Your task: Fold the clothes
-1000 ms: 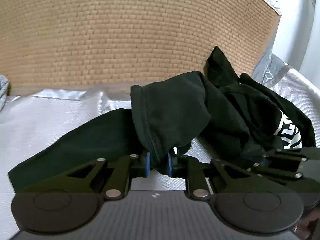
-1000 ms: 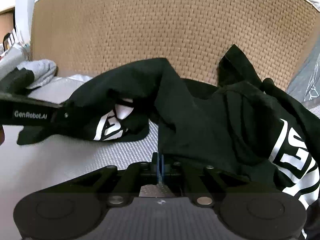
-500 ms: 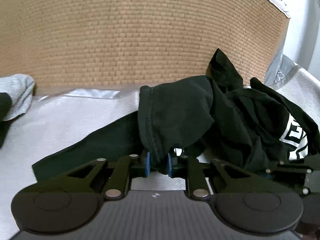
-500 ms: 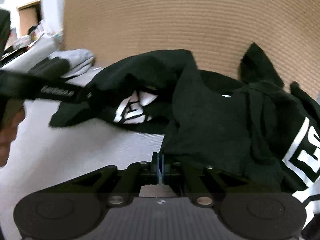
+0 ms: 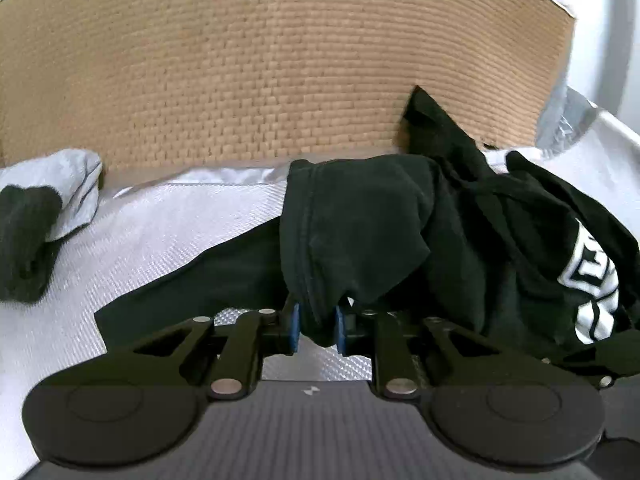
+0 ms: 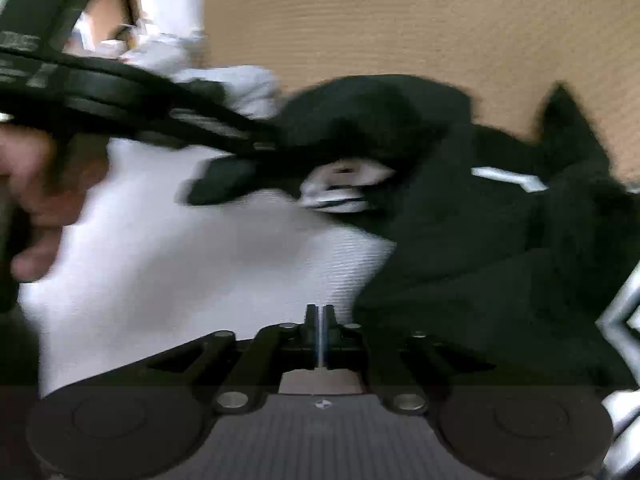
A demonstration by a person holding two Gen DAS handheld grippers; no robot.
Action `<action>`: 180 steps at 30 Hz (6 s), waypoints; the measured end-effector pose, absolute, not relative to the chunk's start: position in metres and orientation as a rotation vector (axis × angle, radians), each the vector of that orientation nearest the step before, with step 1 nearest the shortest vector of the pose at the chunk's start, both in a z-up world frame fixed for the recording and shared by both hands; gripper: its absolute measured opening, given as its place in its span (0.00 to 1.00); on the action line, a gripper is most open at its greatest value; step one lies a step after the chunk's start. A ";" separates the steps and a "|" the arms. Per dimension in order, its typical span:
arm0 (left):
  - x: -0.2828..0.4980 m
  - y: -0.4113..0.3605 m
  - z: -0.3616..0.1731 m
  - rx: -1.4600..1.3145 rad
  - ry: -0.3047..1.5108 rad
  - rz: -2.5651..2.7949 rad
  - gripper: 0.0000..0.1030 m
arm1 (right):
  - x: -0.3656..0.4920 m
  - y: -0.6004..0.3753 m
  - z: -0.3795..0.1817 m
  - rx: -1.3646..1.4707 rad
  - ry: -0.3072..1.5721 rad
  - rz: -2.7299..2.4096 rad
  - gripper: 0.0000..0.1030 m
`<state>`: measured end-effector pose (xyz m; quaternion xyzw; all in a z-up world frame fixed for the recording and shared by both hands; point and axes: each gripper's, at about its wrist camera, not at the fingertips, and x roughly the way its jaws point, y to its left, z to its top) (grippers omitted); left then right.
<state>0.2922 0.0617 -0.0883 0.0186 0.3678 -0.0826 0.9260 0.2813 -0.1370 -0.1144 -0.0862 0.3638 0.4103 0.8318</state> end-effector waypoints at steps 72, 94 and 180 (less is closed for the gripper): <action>0.284 0.089 -0.114 -0.469 0.761 -0.417 0.68 | 0.226 -0.195 -0.101 -0.348 0.719 0.870 0.06; 0.270 0.096 -0.117 -0.143 0.855 -0.293 0.06 | 0.218 -0.172 -0.098 -0.250 0.726 1.071 0.12; 0.190 0.094 -0.087 -0.047 0.749 -0.260 0.06 | 0.235 -0.187 -0.107 -0.324 0.751 0.829 0.44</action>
